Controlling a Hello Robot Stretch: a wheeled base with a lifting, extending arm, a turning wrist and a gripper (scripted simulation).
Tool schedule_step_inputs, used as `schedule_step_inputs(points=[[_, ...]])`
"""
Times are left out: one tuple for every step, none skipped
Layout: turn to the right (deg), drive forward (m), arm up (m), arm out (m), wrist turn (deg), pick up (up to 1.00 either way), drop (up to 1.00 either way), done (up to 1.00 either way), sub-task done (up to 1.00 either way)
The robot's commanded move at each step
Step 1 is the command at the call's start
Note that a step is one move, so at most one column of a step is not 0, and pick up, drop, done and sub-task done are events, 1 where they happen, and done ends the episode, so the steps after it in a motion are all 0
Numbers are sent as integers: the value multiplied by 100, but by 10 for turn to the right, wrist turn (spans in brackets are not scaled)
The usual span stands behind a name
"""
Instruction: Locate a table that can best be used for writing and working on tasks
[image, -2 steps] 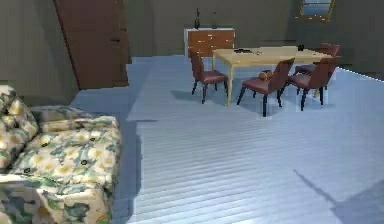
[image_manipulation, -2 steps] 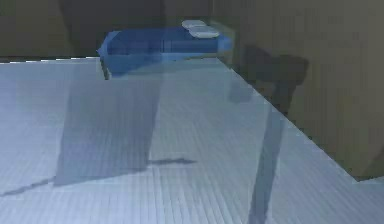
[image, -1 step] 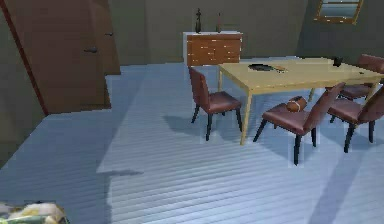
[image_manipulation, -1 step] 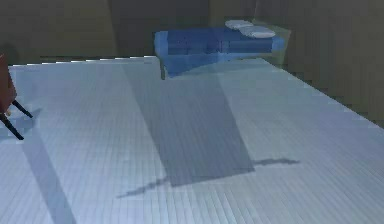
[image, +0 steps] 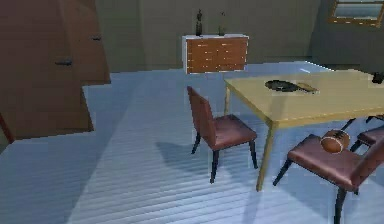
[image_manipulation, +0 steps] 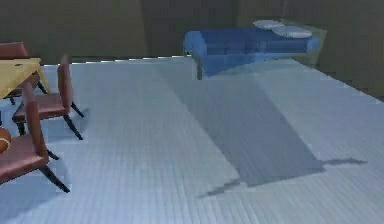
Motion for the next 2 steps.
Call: schedule_step_inputs(points=[[-330,0,0,0,0,0,0,0,0],[0,5,0,0,0,0,0,0,0]])
